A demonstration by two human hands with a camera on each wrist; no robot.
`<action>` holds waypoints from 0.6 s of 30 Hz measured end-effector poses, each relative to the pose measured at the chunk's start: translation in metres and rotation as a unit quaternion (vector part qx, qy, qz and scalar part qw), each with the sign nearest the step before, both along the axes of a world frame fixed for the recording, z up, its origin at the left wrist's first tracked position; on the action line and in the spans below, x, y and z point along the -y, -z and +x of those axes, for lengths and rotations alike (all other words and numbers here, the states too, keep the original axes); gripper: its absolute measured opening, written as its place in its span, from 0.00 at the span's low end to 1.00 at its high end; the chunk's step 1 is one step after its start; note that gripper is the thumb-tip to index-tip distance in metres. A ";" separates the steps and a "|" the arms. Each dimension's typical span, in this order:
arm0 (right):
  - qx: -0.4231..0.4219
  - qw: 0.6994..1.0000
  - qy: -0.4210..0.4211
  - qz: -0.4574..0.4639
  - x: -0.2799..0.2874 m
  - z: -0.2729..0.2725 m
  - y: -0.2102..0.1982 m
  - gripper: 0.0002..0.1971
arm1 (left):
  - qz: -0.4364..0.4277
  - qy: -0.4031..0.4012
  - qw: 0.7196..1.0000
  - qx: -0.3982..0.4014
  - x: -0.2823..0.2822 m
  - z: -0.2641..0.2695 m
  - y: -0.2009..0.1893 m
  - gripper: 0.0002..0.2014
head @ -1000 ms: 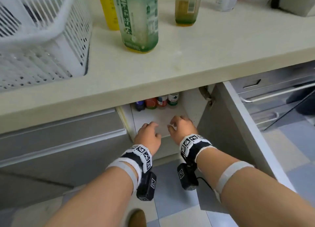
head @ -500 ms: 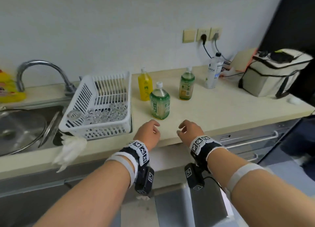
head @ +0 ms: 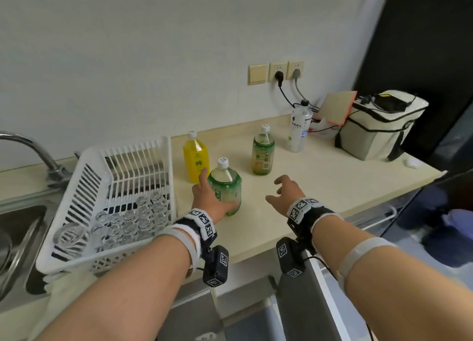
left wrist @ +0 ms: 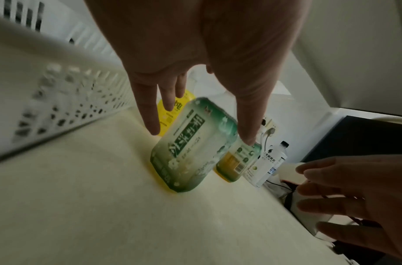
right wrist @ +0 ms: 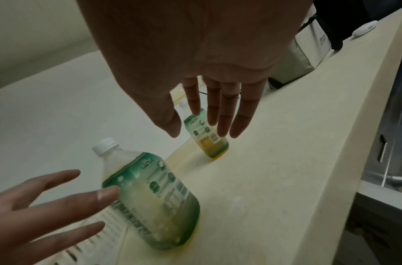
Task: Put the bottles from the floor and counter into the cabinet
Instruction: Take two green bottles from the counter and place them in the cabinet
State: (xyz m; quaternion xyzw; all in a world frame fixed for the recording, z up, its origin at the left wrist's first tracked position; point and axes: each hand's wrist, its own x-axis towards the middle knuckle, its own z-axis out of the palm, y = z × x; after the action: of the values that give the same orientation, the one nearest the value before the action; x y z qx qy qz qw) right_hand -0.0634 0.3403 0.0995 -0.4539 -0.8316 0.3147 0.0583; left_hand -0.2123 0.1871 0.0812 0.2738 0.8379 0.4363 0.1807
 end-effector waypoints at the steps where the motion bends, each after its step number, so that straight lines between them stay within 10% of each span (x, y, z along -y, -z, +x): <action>1: -0.002 1.000 0.009 -0.006 -0.012 -0.006 0.005 0.31 | 0.007 -0.008 1.000 0.013 -0.010 -0.004 0.006 0.65; 12: -0.129 0.980 0.124 -0.089 -0.134 -0.127 0.049 0.59 | 0.084 -0.027 0.993 0.074 -0.093 -0.074 0.053 0.56; 18: -0.164 0.967 0.189 -0.053 -0.155 -0.168 0.058 0.55 | 0.077 -0.014 0.993 0.083 -0.109 -0.091 0.054 0.58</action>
State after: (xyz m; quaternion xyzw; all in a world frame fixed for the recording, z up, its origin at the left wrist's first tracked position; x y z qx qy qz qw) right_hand -0.2313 0.4957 0.0415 -0.5479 -0.6918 0.4114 0.2280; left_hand -0.3028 0.2965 0.0273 0.2380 0.7877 0.5229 0.2224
